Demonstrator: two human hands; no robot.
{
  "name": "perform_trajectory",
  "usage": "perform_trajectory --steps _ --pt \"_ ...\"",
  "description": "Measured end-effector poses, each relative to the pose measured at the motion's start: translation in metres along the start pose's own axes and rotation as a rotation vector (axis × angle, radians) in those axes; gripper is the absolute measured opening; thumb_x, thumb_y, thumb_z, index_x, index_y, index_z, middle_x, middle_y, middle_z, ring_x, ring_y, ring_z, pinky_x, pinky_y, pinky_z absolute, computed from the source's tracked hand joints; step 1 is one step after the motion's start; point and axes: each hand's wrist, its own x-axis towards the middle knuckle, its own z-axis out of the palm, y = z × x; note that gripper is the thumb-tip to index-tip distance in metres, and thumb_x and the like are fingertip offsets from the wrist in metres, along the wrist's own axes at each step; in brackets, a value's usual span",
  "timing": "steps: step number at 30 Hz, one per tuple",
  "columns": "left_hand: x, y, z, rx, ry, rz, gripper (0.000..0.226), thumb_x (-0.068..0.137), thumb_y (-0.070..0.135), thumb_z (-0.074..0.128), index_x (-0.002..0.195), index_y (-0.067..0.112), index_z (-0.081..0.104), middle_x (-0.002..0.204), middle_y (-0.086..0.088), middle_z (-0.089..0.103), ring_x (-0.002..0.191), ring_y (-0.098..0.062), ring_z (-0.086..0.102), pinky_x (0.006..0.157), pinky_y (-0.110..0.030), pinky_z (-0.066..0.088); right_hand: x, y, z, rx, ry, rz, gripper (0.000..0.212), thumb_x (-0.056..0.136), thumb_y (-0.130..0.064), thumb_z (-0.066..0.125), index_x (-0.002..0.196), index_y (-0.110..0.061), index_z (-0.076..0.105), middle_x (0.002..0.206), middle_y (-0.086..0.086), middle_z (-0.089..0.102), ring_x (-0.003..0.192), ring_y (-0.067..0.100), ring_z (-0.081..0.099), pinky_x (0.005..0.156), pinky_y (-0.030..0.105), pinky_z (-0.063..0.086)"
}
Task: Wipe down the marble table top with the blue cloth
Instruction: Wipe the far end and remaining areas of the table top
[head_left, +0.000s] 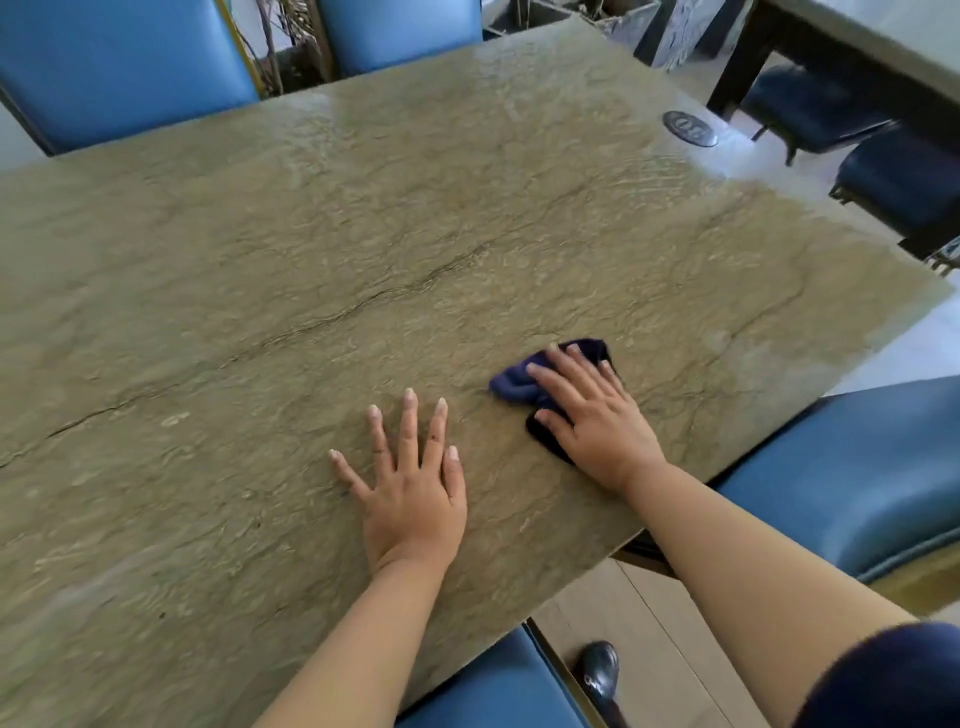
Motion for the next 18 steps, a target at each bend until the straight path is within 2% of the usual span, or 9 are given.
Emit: perform_trajectory --steps 3,8,10,13,16,18 --pt "0.0 0.0 -0.001 0.032 -0.014 -0.002 0.054 0.098 0.047 0.008 0.151 0.041 0.006 0.162 0.009 -0.003 0.149 -0.029 -0.005 0.109 -0.071 -0.003 0.035 0.01 -0.001 -0.006 0.045 0.225 0.056 0.096 -0.051 0.033 0.149 -0.034 0.023 0.16 -0.004 0.01 0.147 0.015 0.001 0.119 0.038 -0.003" --pt "-0.001 0.0 -0.003 0.07 -0.03 -0.029 0.056 0.097 0.054 0.009 0.15 0.044 -0.002 0.161 0.013 -0.009 0.149 -0.023 -0.011 0.112 -0.067 -0.005 0.09 0.005 0.001 -0.012 -0.006 0.207 0.059 0.097 -0.053 0.026 0.151 -0.032 0.015 0.161 0.0 0.001 0.147 0.018 -0.007 0.118 0.04 -0.01" --pt "-0.001 0.001 -0.006 0.057 -0.04 -0.051 0.056 0.096 0.056 0.01 0.15 0.047 -0.002 0.161 0.016 -0.008 0.149 -0.02 -0.011 0.113 -0.066 -0.004 0.095 0.001 0.002 -0.021 -0.042 0.119 0.059 0.097 -0.054 0.024 0.151 -0.033 0.012 0.161 -0.001 -0.001 0.147 0.017 -0.009 0.118 0.041 -0.01" --pt "-0.002 0.0 -0.01 0.065 -0.071 -0.066 0.056 0.094 0.058 0.008 0.148 0.049 -0.004 0.16 0.019 -0.011 0.148 -0.017 -0.013 0.114 -0.064 -0.003 0.081 0.002 -0.004 -0.03 -0.146 -0.146 0.061 0.097 -0.055 0.023 0.151 -0.034 0.007 0.161 -0.004 -0.005 0.146 0.015 -0.013 0.118 0.039 -0.01" --pt "0.0 0.002 -0.015 0.074 -0.121 -0.09 0.056 0.092 0.06 0.004 0.146 0.053 -0.009 0.158 0.022 -0.015 0.147 -0.015 -0.017 0.114 -0.063 -0.006 0.048 0.016 -0.012 -0.02 -0.282 -0.414 0.067 0.09 -0.06 0.015 0.151 -0.034 0.006 0.16 -0.005 -0.007 0.145 0.014 -0.015 0.119 0.04 -0.008" --pt "0.004 0.007 -0.016 0.05 -0.162 -0.147 0.051 0.095 0.056 0.008 0.143 0.057 -0.009 0.157 0.024 -0.017 0.146 -0.011 -0.02 0.113 -0.063 -0.009 0.035 0.032 -0.024 0.009 -0.41 -0.557 0.064 0.093 -0.057 0.02 0.151 -0.033 0.007 0.16 -0.007 -0.005 0.146 0.012 -0.013 0.119 0.036 -0.008"
